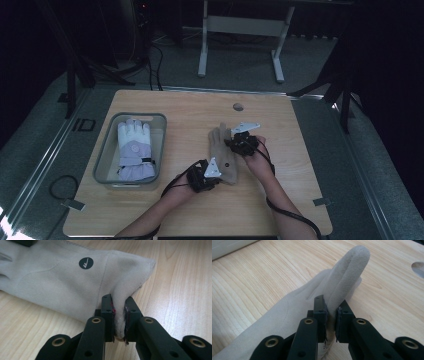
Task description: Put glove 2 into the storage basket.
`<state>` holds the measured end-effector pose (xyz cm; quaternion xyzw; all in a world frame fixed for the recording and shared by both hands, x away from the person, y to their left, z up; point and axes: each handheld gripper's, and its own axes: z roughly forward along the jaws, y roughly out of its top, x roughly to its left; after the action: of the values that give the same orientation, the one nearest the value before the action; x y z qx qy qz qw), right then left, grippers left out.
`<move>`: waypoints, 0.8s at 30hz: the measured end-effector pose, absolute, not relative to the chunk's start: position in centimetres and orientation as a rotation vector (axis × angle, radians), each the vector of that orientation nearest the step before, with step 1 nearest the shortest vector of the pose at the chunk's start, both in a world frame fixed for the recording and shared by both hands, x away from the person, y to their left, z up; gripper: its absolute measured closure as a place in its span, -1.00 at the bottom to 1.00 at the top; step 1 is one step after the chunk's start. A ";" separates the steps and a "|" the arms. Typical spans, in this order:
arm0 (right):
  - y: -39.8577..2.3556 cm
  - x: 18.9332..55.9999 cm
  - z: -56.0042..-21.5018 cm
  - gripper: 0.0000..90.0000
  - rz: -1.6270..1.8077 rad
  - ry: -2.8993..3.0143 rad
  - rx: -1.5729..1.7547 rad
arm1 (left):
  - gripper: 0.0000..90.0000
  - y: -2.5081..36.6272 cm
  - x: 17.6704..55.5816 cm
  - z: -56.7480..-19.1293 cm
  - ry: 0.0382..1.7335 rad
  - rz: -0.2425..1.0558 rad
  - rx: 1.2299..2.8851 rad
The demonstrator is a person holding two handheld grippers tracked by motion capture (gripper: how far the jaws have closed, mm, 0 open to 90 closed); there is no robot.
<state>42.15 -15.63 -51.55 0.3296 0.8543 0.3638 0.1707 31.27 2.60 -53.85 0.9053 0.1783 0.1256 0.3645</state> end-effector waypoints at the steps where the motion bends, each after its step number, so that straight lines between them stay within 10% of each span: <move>1: -15.6 42.2 -51.5 0.83 1.025 2.439 0.932 | 0.82 2.6 31.2 -53.8 0.455 0.330 2.330; 24: -14.0 42.4 -48.1 0.84 1.138 2.389 0.943 | 0.82 4.7 30.7 -50.2 0.431 0.466 2.355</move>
<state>42.38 -14.01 -48.09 0.3312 0.8387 0.3994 0.1654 30.70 4.75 -50.15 0.9066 0.1660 0.1794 0.3440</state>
